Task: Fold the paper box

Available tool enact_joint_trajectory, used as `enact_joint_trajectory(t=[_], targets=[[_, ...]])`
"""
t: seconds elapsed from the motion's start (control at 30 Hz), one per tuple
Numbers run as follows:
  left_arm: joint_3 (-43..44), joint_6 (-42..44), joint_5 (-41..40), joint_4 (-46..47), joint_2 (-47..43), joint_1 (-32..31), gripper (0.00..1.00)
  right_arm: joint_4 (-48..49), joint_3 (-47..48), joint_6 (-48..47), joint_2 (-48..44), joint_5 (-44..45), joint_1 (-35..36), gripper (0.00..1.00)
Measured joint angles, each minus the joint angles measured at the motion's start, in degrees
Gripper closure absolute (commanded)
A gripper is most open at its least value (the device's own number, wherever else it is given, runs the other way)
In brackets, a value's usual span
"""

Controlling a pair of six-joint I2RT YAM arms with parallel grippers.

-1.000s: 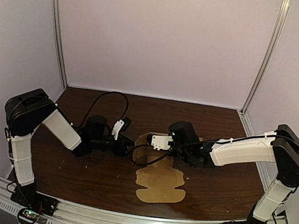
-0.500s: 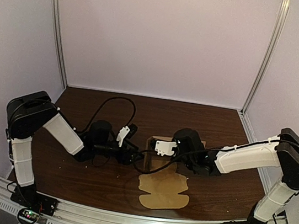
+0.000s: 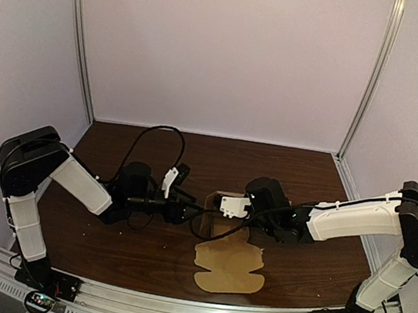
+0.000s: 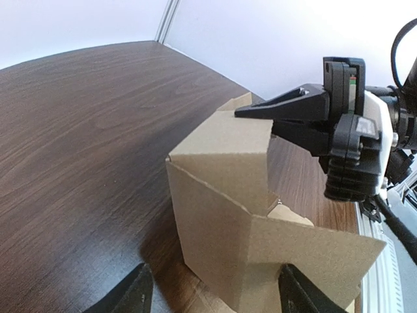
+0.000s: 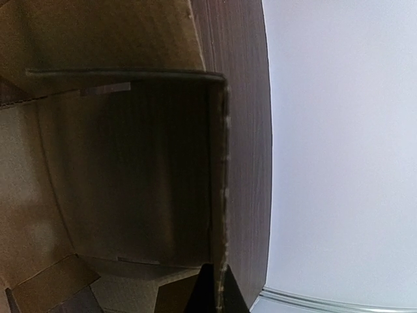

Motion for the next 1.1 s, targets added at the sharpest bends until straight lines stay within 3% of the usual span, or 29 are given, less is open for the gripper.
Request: enact_joint_trajectory(t=[0.47,0.93,1.1], targets=[[5.29,1.33,0.48,-7.63,1.01,-1.66,0.31,-6.67,3.45,4.37,0.0,-1.46,-0.07,1.0],[4.5,-2.23,3.15,-0.63,2.93,-3.43,0.3,-8.74,4.55,5.55,0.0,-1.97,-0.13,1.0],[7.23,-2.78,0.59,-4.74,3.34,-4.26,0.3,-8.76,4.59,5.42,0.0,-1.95,-0.15,1.0]])
